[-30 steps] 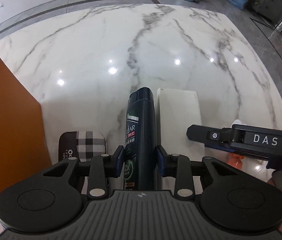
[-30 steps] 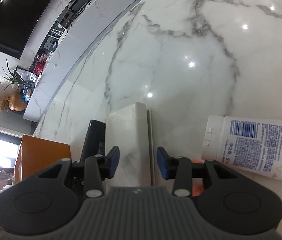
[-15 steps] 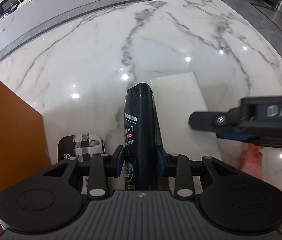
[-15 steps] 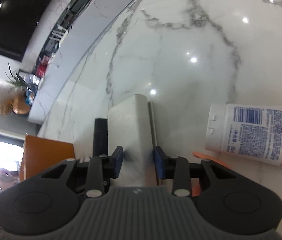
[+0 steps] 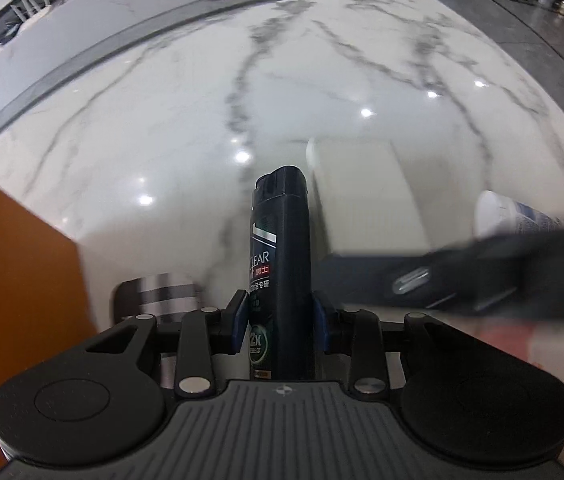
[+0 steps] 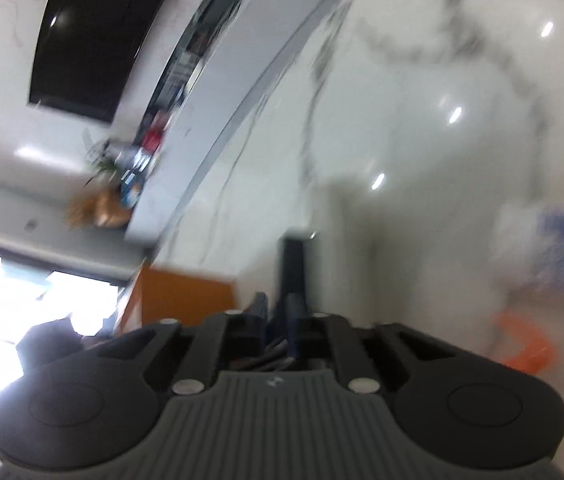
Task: Organize rigid objects
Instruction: 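Lift the shampoo bottle with the left tool while the right tool lifts the white box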
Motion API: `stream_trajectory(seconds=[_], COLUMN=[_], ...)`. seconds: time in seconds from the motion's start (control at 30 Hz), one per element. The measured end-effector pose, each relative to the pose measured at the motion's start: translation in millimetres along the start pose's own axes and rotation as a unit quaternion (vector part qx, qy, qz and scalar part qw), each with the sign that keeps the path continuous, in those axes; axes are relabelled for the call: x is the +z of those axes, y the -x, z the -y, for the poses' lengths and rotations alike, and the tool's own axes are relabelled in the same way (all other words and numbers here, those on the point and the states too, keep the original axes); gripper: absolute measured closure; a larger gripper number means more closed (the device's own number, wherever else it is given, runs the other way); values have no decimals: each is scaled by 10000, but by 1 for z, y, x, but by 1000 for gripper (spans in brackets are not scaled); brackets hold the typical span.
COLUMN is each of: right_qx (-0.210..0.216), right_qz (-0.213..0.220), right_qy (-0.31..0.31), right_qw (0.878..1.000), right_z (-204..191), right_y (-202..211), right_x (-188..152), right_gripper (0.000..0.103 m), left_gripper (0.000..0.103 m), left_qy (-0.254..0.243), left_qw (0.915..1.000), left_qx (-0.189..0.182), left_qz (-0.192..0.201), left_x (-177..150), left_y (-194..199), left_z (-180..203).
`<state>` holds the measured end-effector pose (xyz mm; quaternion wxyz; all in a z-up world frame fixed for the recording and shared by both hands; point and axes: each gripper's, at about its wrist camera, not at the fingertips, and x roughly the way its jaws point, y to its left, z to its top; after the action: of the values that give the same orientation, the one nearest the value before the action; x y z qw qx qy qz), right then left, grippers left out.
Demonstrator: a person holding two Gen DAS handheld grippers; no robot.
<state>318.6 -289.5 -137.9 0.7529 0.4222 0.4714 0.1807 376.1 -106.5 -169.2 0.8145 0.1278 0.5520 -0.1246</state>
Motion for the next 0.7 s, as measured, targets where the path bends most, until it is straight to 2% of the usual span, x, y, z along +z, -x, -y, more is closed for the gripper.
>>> stream_trajectory(seconds=[0.1,0.17,0.2,0.23,0.3,0.43,0.6,0.7], right_qx=[-161,-237,-411,-627,-920,-1677,-1841,-1888], right_qz=[55,346,563,751,968,684,553,567], right_qy=[143,221,337,435,425,330,440,533], right_qw=[9998,9989,9970,9943,9901,9829,9804,9789], right_z=[-2,-3,-5,-7,-4,7,16,15], right_y=[-4,6,13,19,26,18,8,6], right_x=[-2,4,8,11,15,15,5,3], right_gripper=[94,88,81,63,51,47,47,51], left_gripper=[65,65,65,65,65,65,65,65], left_qy=[-79,-10,34,74,126,34,-29,203], left_qw=[9999,10000,10000,10000,9999,10000,10000,9998], left_qx=[77,52,20,-4,-18,34,59,-17], left_qz=[31,9,-5,-20,-34,-22,15,13], left_x=[0,1,1,1,1,-1,-1,2], left_y=[0,0,0,0,0,1,0,0], left_z=[6,4,3,2,0,3,5,1])
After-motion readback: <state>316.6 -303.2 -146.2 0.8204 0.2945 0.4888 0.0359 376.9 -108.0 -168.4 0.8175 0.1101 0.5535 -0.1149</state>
